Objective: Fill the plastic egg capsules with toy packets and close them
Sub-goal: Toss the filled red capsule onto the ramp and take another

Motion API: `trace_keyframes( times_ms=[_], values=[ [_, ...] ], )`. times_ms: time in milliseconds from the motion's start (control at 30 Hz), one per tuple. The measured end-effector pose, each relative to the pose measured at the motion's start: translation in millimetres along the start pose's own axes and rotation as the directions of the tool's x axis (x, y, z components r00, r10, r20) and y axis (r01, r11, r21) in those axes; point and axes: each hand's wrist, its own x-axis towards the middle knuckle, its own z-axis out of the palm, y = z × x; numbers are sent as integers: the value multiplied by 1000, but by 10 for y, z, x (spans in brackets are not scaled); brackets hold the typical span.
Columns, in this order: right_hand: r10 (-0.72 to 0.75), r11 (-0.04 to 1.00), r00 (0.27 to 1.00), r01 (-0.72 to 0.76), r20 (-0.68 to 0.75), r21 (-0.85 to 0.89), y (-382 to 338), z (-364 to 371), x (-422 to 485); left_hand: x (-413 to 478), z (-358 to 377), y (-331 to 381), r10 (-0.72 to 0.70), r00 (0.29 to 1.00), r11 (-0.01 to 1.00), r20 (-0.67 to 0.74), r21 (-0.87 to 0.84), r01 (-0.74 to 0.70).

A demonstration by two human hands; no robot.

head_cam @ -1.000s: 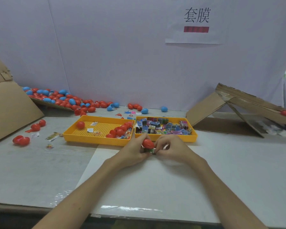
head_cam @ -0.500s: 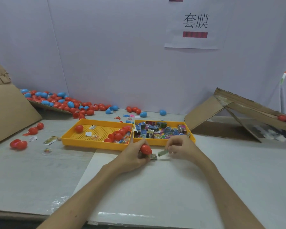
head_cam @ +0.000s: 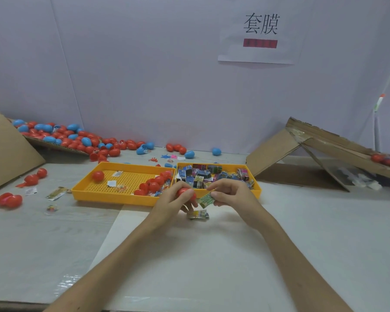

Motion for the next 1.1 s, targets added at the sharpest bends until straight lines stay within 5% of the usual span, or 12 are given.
trace_keyframes(
  times_ms=[200, 400, 633, 833, 1100],
  values=[
    [-27, 999, 998, 26, 54, 25, -41, 55, -23, -26, 0, 47, -142, 984, 962, 104, -218, 162],
    [-59, 998, 996, 57, 63, 27, -67, 99, -18, -38, 30, 38, -87, 986, 996, 142, -21, 91],
    [63, 985, 998, -58, -26, 160, -157, 122, 4, -50, -6, 58, -134, 989, 980, 60, -142, 141],
    [41, 999, 998, -41, 40, 11, -86, 131, -11, -20, 0, 18, -132, 991, 973, -34, -195, 123],
    [-47, 998, 999, 47, 8, 37, -37, 273, -15, -71, 65, 25, 44, 980, 998, -195, 51, -35]
  ],
)
